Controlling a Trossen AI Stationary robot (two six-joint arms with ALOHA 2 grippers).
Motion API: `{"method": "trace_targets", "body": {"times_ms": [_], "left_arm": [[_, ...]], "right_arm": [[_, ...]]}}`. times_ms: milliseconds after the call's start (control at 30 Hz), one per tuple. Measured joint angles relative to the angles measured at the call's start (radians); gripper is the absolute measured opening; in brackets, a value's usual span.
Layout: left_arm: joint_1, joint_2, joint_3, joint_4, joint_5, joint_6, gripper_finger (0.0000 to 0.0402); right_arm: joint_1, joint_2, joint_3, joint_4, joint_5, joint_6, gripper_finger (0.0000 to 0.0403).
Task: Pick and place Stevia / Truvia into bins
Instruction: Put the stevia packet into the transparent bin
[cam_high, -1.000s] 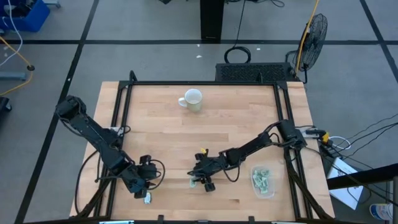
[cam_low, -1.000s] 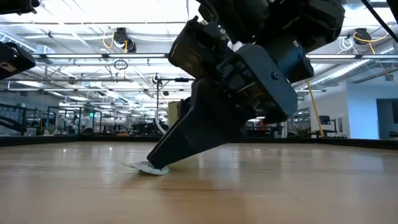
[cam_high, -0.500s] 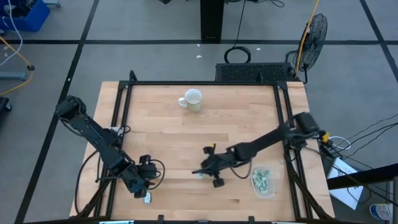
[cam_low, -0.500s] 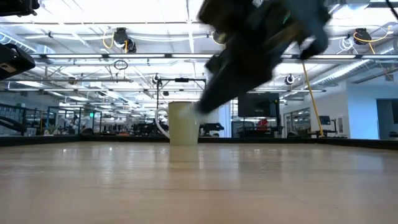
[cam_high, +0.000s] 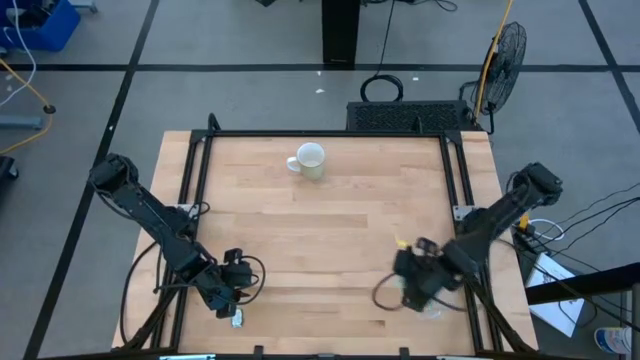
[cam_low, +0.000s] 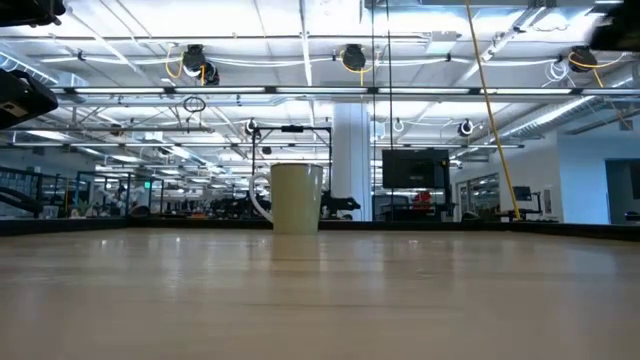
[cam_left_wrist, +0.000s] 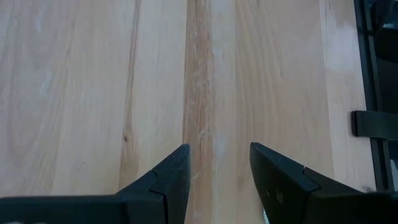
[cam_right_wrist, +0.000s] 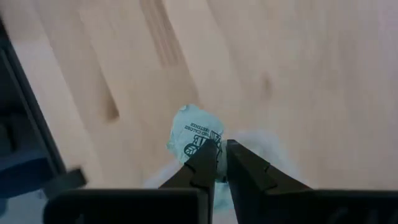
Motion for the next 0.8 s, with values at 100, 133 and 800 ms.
{"method": "trace_targets", "body": {"times_ms": [100, 133, 800], "left_arm": [[0.0, 0.0, 0.0, 0.0, -0.01, 0.0, 0.017], [0.0, 0.0, 0.0, 0.0, -0.016, 0.0, 0.017], [0.023, 0.0, 0.0, 0.008, -0.017, -0.032, 0.017]], "right_arm": [[0.089, -0.001, 0.0, -0.07, -0.026, 0.195, 0.0024], [0.116, 0.002, 0.0, -0.084, -0.027, 0.258, 0.0022], [0.143, 0.045, -0.212, 0.001, -0.018, 0.219, 0.0117]]}}
